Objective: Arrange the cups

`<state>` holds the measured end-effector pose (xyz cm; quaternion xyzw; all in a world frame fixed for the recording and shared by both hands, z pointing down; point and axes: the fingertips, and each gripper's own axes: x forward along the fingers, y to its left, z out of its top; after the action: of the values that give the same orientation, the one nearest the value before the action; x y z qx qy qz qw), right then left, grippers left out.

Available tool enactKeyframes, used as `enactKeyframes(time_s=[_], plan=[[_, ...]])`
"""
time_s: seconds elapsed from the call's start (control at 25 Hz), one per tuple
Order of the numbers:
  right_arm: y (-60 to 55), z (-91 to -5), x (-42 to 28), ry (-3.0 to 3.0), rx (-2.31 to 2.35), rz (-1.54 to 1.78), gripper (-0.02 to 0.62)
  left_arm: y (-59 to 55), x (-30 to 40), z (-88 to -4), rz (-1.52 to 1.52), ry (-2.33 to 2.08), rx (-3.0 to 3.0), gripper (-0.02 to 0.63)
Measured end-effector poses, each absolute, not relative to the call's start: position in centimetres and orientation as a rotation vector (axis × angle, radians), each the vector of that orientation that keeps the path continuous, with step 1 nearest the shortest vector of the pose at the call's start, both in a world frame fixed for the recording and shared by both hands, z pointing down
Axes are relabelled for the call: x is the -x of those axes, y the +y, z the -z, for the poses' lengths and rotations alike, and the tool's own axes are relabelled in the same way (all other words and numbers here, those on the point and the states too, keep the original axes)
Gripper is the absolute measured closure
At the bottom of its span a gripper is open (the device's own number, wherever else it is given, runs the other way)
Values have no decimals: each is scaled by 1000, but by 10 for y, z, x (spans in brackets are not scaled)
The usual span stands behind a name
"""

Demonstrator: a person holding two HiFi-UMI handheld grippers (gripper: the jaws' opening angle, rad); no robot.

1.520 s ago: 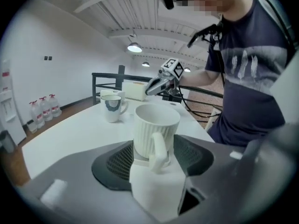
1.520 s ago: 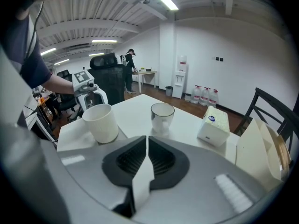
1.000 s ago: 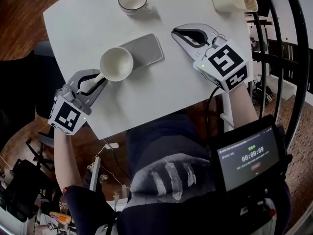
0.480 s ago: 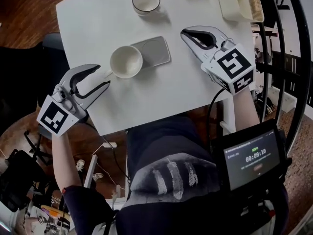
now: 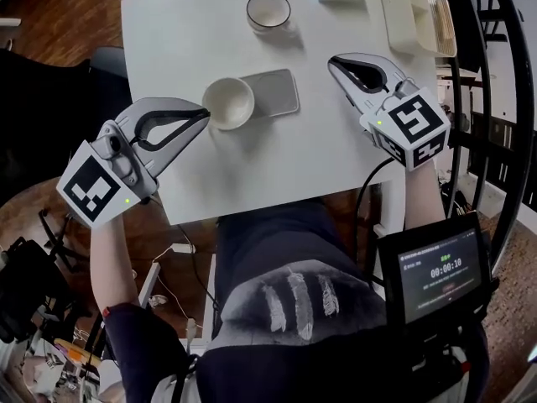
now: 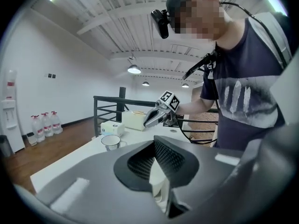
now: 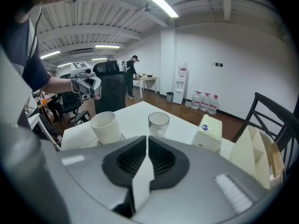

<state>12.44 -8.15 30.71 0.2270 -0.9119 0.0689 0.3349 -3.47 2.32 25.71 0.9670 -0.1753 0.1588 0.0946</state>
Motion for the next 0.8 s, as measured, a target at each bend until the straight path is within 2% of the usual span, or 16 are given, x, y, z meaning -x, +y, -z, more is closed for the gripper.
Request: enactKeyframes(time_s=[0.8], plan=[[-87,-302,-121,-2399,-557,-140,580,1,38,-246,-451,-672,-2902,592]])
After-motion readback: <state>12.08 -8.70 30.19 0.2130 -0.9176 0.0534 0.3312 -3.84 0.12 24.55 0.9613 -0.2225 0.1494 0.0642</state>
